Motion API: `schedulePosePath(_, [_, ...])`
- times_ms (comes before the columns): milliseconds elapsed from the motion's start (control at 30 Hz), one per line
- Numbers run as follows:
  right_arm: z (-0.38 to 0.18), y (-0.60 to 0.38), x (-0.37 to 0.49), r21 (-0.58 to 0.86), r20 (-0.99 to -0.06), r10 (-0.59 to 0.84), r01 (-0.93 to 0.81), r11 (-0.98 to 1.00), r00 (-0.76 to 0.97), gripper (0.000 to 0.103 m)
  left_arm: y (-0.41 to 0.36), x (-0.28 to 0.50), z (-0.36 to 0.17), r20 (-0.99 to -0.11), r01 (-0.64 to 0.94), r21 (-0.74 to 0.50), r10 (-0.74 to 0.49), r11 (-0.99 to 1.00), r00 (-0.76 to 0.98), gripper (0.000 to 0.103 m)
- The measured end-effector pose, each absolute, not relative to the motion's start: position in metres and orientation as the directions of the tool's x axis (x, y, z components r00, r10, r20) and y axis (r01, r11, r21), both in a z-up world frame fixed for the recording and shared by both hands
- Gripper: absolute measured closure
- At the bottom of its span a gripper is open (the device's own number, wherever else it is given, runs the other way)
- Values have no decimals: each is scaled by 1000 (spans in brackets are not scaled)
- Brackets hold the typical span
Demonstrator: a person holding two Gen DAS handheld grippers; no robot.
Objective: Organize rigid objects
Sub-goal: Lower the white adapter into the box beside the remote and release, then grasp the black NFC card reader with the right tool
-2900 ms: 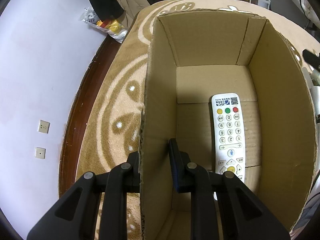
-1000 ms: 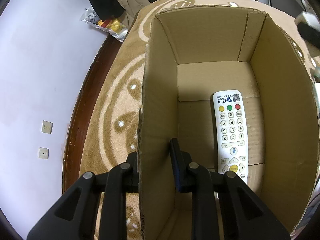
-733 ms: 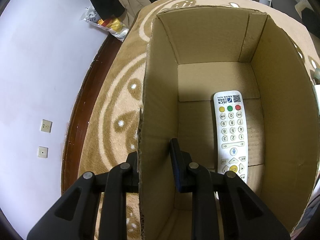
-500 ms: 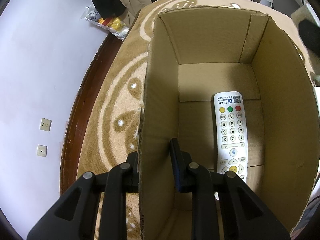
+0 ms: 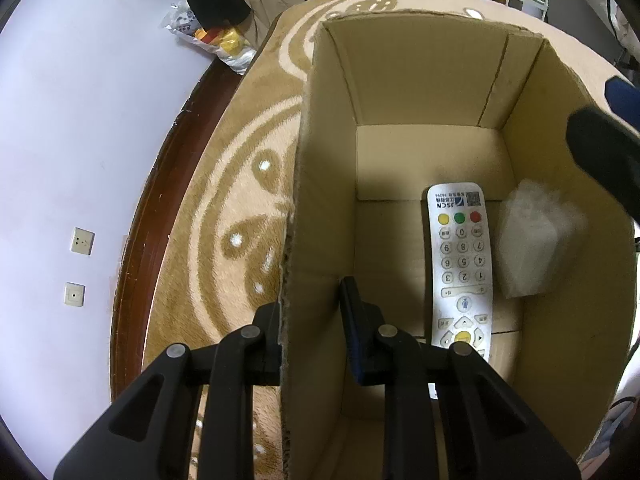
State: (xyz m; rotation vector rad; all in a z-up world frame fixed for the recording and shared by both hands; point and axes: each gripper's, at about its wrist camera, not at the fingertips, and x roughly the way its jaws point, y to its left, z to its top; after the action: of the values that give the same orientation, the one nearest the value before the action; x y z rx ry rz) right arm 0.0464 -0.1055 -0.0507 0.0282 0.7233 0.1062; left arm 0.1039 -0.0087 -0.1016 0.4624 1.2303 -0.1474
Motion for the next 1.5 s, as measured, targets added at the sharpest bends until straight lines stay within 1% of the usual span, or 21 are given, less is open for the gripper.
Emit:
schedulePosePath(67, [-52, -107, 46, 71, -664, 112, -87, 994, 739, 42, -10, 103, -104, -927, 353, 285, 162, 891, 340, 80])
schedulePosePath(233, [-50, -110, 43, 63, -659, 99, -76, 995, 746, 42, -10, 102, -104, -925, 353, 286, 161, 891, 344, 80])
schedulePosePath(300, [-48, -112, 43, 59, -655, 90, -69, 996, 750, 39, -11, 101, -104, -923, 356, 294, 166, 887, 348, 80])
schedulePosePath(400, [-45, -119, 39, 61, -648, 71, -41, 997, 758, 30, -11, 100, -104, -923, 355, 294, 166, 887, 348, 81])
schedulePosePath(467, [-43, -125, 37, 56, -644, 47, -14, 998, 763, 20, -11, 99, -105, -923, 354, 294, 166, 888, 347, 80])
schedulePosePath(533, [-44, -134, 36, 58, -647, 17, 27, 998, 762, 13, -11, 99, -105, -922, 355, 295, 167, 887, 348, 80])
schedulePosePath(633, [-45, -149, 35, 89, -658, 8, 68, 994, 753, 10, -12, 99, -105, -922, 357, 297, 169, 886, 349, 80])
schedulePosePath(733, [-49, -166, 34, 112, -670, -14, 120, 986, 742, 0, -12, 99, -105, -922, 357, 298, 169, 885, 349, 80])
schedulePosePath(933, [-55, -202, 36, 139, -685, -54, 203, 969, 726, 0, -12, 99, -105, -921, 358, 299, 170, 885, 349, 80])
schedulePosePath(1033, [-59, -215, 41, 100, -702, -92, 226, 969, 707, 0, -13, 98, -105, -921, 358, 301, 171, 884, 350, 80])
schedulePosePath(1167, [-70, -231, 49, 81, -740, -97, 231, 970, 666, 0, -14, 98, -105, -921, 359, 301, 172, 883, 350, 80])
schedulePosePath(1300, [-87, -245, 56, 101, -776, -78, 246, 964, 626, 0, -14, 98, -105, -921, 359, 301, 172, 883, 349, 80])
schedulePosePath(1333, [-90, -246, 56, 105, -780, -74, 246, 964, 621, 4, -14, 98, -105, -922, 359, 300, 171, 884, 349, 80])
schedulePosePath(1367, [-95, -249, 58, 111, -789, -65, 246, 963, 611, 11, -13, 98, -104, -922, 359, 300, 171, 884, 349, 80])
schedulePosePath(1433, [-102, -252, 60, 114, -806, -60, 254, 960, 589, 19, -14, 98, -104, -922, 358, 299, 170, 885, 348, 80])
schedulePosePath(1500, [-109, -254, 63, 102, -822, -67, 260, 960, 566, 21, -13, 98, -104, -923, 354, 296, 170, 887, 346, 80])
